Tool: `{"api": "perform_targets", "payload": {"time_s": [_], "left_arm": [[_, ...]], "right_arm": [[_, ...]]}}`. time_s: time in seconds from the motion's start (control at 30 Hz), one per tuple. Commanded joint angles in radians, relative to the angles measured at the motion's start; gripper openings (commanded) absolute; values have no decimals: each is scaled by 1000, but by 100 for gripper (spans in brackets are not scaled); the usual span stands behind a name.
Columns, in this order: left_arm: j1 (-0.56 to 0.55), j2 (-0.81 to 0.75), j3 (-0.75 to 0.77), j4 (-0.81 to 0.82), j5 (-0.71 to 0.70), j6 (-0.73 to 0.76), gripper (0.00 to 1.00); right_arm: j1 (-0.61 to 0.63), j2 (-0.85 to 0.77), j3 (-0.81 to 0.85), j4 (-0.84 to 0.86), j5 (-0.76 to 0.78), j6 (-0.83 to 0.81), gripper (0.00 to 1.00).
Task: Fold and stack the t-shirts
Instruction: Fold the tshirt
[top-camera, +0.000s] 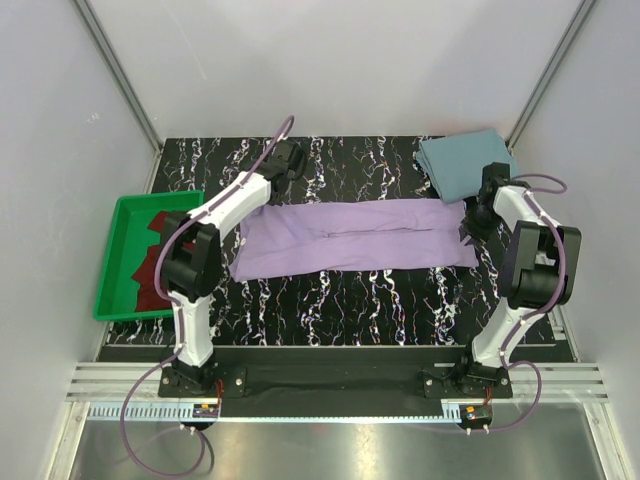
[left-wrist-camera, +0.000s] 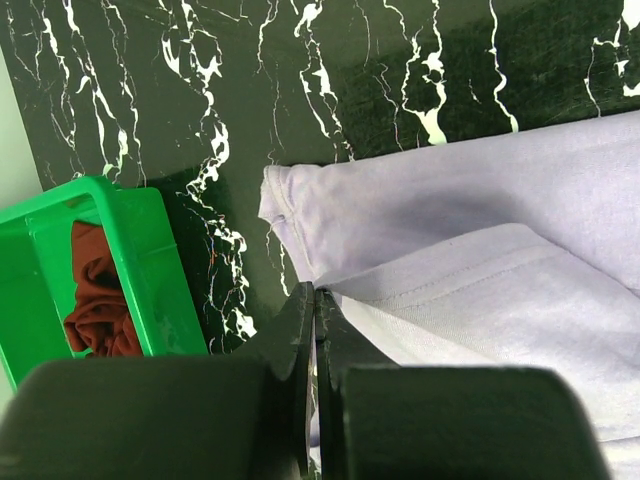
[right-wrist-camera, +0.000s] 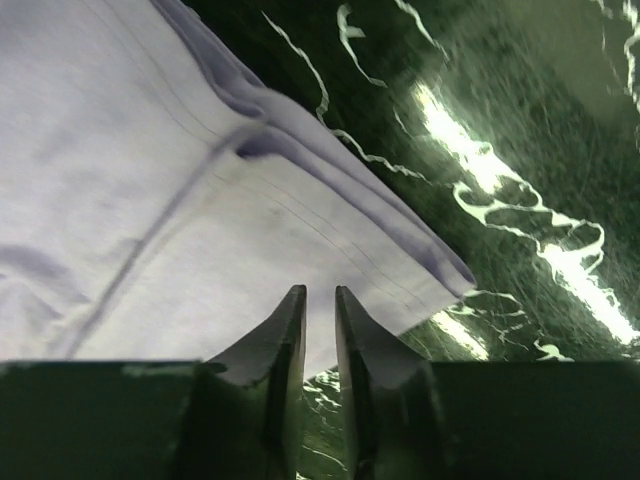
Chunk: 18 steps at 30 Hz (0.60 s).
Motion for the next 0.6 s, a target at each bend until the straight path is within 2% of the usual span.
{"api": "perform_targets", "payload": {"time_s": [0.0, 0.27, 0.57], "left_arm": [[5, 20, 53, 23, -26, 22, 0], [15, 49, 50, 57, -41, 16, 0], [38, 100, 113, 54, -12, 2, 0]], "right_arm": [[-6, -43, -58, 43, -2, 7, 22], [-55, -52, -174, 74, 113, 48, 15], [-67, -125, -279, 98, 159, 111, 15]]}}
